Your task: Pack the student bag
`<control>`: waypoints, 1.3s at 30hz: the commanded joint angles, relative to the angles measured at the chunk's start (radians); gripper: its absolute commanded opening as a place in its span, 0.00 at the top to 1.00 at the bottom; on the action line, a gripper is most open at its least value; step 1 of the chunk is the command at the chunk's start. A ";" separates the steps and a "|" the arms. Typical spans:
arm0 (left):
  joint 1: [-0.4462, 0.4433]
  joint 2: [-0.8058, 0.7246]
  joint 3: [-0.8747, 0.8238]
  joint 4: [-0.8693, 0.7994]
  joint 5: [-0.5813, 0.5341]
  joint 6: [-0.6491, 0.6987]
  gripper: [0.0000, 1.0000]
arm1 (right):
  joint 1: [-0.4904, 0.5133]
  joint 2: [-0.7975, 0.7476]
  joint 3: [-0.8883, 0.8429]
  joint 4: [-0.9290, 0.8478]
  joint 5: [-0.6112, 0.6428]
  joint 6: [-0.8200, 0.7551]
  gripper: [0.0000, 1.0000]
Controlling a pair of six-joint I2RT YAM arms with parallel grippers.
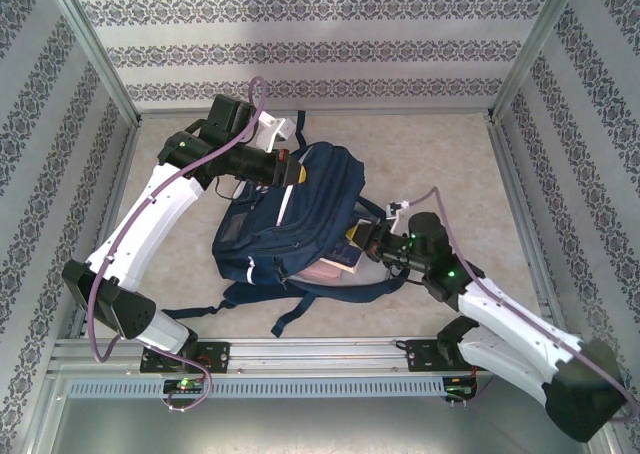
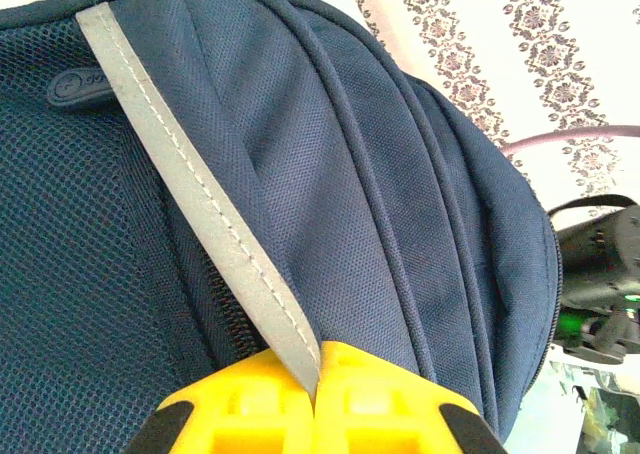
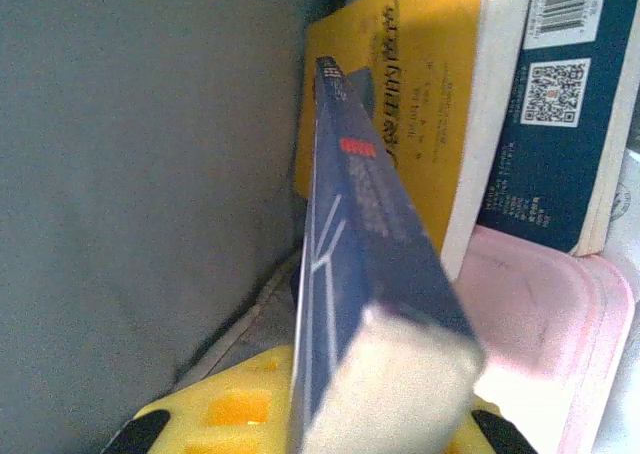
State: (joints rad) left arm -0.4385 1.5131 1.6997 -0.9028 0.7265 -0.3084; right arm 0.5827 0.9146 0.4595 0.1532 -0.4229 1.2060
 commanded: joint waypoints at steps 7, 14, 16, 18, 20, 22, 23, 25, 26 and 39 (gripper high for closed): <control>-0.004 -0.045 0.032 0.238 0.121 -0.031 1.00 | 0.118 0.358 0.227 0.141 0.158 -0.067 1.00; -0.004 -0.026 0.019 0.260 0.112 -0.050 1.00 | 0.184 0.698 0.410 0.293 0.107 -0.031 0.82; -0.003 -0.023 0.017 0.260 0.103 -0.048 1.00 | 0.186 0.739 0.427 0.312 0.107 -0.026 0.60; 0.004 -0.019 0.014 0.258 0.095 -0.047 1.00 | 0.178 0.736 0.423 0.314 0.108 -0.044 0.43; 0.011 -0.013 0.008 0.258 0.088 -0.049 1.00 | 0.169 0.685 0.399 0.286 0.124 -0.087 0.31; 0.016 -0.011 0.001 0.257 0.082 -0.048 1.00 | 0.159 0.613 0.368 0.236 0.136 -0.144 0.23; 0.020 -0.010 -0.006 0.259 0.077 -0.049 1.00 | 0.154 0.573 0.350 0.198 0.148 -0.172 0.21; 0.027 -0.011 -0.022 0.270 0.074 -0.054 1.00 | 0.146 0.492 0.318 0.123 0.182 -0.226 0.15; 0.030 -0.010 -0.032 0.279 0.073 -0.057 1.00 | 0.141 0.443 0.298 0.074 0.207 -0.253 0.12; 0.028 0.106 -0.073 0.297 -0.041 -0.139 1.00 | 0.046 -0.287 0.061 -0.453 0.681 -0.421 0.17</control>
State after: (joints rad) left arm -0.4175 1.5929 1.6287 -0.7395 0.7219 -0.4057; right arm 0.6342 0.7174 0.5514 -0.1417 0.1009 0.8665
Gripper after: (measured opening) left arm 0.058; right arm 0.831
